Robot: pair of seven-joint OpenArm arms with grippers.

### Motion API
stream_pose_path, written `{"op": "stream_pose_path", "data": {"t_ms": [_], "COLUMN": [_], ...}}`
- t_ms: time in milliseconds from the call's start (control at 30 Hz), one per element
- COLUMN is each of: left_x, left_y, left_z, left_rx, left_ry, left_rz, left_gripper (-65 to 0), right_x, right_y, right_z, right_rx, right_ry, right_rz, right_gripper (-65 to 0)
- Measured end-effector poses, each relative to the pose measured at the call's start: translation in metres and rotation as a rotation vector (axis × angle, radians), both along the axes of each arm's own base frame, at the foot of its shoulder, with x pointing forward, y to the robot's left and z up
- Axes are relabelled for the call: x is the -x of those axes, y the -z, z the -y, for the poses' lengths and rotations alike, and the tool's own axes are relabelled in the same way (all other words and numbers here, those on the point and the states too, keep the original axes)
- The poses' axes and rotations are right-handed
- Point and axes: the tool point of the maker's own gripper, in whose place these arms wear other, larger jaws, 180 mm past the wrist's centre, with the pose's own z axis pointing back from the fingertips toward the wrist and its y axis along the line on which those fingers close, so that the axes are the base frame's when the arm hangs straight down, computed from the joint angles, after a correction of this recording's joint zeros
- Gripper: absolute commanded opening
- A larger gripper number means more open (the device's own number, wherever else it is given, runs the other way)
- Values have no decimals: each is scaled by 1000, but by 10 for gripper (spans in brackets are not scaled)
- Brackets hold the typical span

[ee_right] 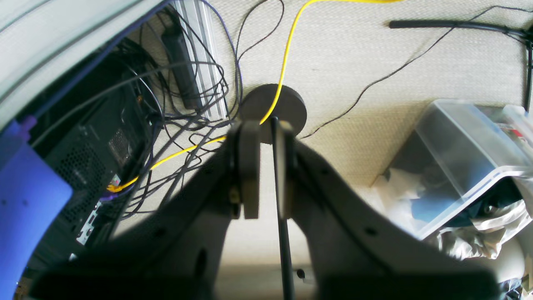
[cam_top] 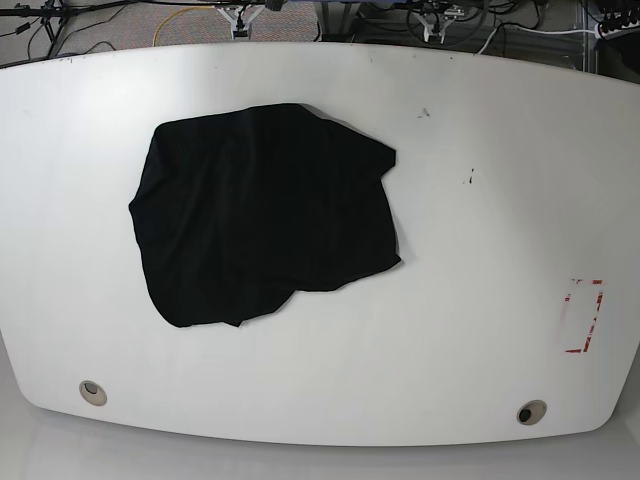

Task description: Fold the T-shirt properly

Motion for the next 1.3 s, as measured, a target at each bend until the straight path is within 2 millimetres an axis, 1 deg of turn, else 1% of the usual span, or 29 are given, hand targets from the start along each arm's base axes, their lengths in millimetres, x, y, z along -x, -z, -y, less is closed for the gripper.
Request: {"op": "stream_pose_path", "data": {"t_ms": [367, 900, 1300], "left_x": [0, 0, -1], "left_y": [0, 0, 0], "left_z": [1, 1, -3], "left_rx": [3, 2, -3], "left_ry": [4, 12, 12], "left_rz": [1, 9, 15], "left_gripper": [-210, -220, -210], "right_x": [-3, -1, 3], "right_y": [0, 0, 0], "right_z": [0, 0, 1], "right_rx": [0, 0, 2], "right_ry": [-1, -2, -2], "right_rz": [5, -2, -9], "right_gripper": [-586, -582, -588]}}
